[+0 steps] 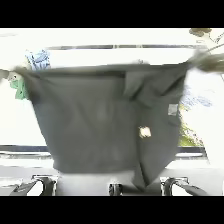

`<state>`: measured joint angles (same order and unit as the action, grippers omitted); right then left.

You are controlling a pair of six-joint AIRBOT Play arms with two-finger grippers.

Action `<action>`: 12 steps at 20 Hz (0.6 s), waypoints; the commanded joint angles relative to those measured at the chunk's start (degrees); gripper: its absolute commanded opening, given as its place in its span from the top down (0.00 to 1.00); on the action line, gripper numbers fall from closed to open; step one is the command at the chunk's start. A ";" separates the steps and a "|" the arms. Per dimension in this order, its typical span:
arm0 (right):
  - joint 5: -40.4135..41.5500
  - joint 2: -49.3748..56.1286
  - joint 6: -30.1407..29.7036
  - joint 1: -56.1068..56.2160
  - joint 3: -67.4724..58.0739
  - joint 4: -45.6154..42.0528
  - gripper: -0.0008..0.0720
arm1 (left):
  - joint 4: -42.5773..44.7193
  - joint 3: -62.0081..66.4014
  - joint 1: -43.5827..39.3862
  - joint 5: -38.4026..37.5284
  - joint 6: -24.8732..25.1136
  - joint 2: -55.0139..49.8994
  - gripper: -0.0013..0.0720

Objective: Fold the clothes and pants, and hang the long-sleeved shirts on hangers.

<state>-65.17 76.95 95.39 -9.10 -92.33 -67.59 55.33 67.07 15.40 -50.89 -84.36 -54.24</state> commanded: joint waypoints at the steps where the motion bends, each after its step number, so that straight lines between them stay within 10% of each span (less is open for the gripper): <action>1: 3.19 17.33 6.10 -0.11 2.82 18.18 0.94 | -0.83 -8.44 -4.68 13.68 0.33 -13.75 0.95; 10: 5.51 23.85 4.66 1.68 2.08 18.91 0.81 | -9.03 -5.57 -7.78 9.29 0.44 -27.98 0.93; 11: 2.56 23.54 3.65 0.00 0.44 18.64 0.69 | -7.85 -4.24 -6.21 4.68 0.59 -27.69 0.79; 12: -1.49 22.93 1.49 -2.36 -1.38 18.12 0.57 | -5.73 -2.14 -3.69 -1.77 0.59 -27.65 0.46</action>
<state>-60.99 99.98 99.48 -8.60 -91.11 -48.36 47.55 62.52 9.28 -42.46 -83.96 -80.97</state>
